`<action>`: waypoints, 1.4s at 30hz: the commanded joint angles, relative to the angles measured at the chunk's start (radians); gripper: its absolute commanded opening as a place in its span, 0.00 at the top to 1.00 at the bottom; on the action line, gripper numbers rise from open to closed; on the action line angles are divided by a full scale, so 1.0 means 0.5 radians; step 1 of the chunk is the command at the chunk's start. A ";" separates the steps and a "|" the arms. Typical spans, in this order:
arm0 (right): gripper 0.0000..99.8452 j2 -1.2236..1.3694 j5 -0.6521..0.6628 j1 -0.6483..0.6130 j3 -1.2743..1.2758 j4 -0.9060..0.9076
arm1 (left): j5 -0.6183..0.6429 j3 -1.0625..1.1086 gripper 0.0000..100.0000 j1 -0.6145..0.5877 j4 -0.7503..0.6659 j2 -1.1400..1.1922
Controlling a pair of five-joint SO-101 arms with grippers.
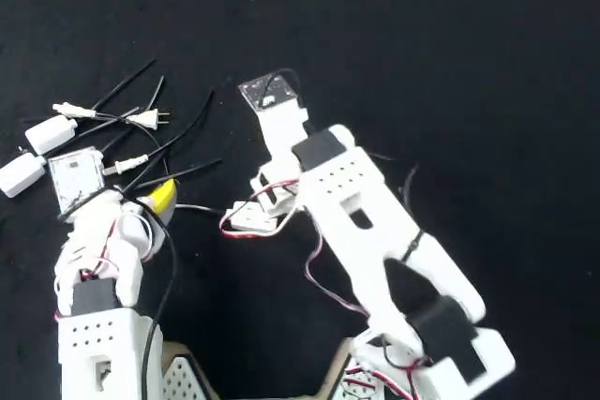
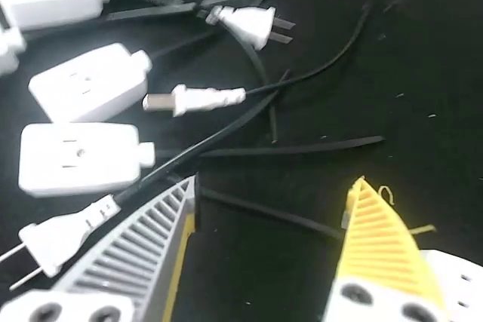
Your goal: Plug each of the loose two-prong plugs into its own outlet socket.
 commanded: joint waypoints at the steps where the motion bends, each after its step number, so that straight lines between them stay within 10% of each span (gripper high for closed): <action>1: 0.99 0.035 -0.098 0.034 -0.173 0.064 | 0.077 -0.158 0.68 -0.109 -0.061 0.120; 42: 0.99 0.265 -0.463 0.015 -0.259 0.104 | 0.160 -0.180 0.68 -0.173 -0.064 0.126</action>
